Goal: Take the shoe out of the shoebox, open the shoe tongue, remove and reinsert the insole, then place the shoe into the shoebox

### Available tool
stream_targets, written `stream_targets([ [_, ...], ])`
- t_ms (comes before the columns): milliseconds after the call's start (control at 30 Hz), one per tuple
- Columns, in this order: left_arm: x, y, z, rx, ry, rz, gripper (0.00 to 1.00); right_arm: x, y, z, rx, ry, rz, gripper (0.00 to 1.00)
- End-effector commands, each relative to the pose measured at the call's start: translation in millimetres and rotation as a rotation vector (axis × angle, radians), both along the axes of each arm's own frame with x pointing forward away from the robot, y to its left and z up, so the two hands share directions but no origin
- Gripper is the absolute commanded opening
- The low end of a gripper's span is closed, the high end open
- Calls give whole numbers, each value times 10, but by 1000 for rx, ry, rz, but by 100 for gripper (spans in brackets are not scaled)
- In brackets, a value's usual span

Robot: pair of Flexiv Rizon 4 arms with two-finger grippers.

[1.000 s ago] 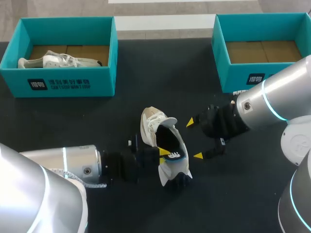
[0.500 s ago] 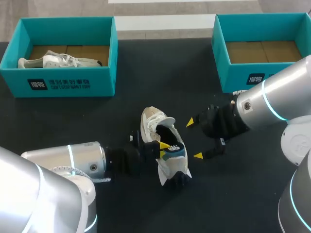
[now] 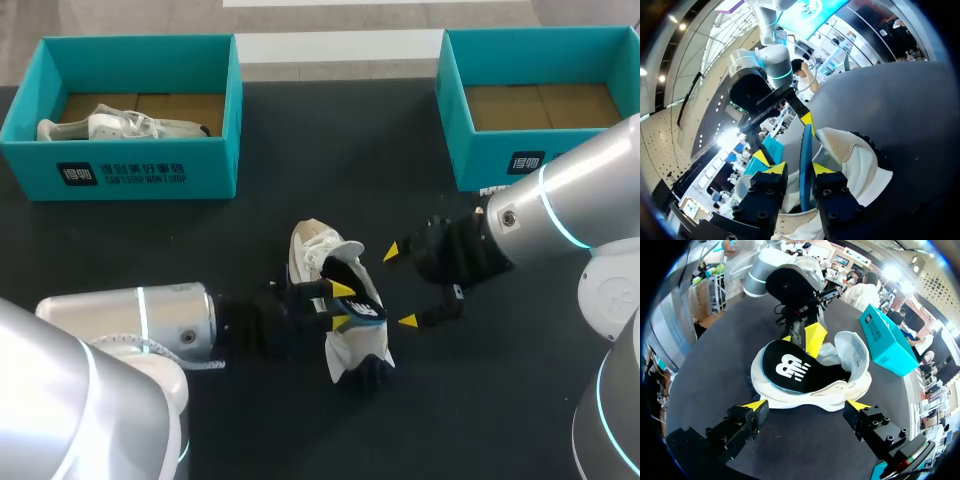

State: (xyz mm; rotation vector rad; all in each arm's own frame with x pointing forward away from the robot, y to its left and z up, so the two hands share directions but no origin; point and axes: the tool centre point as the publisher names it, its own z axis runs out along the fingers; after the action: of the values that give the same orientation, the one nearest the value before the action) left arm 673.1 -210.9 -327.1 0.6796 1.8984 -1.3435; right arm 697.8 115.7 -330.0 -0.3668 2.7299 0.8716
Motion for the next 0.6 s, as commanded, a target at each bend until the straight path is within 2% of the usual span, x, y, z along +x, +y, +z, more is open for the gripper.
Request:
stream_targets([
  [33, -120, 28, 16, 3, 1, -15, 25, -15, 3, 4, -2, -2, -3, 100],
  [133, -141, -20, -40, 3, 19, -28, 20, -15, 3, 4, -2, -2, -3, 100],
  [267, -135, -42, -130, 9, 41, -36, 0, -15, 3, 4, -2, -2, -3, 100],
  [600, 72, 80, -286, 44, 55, -12, 0, -15, 3, 4, -2, -2, -3, 100],
])
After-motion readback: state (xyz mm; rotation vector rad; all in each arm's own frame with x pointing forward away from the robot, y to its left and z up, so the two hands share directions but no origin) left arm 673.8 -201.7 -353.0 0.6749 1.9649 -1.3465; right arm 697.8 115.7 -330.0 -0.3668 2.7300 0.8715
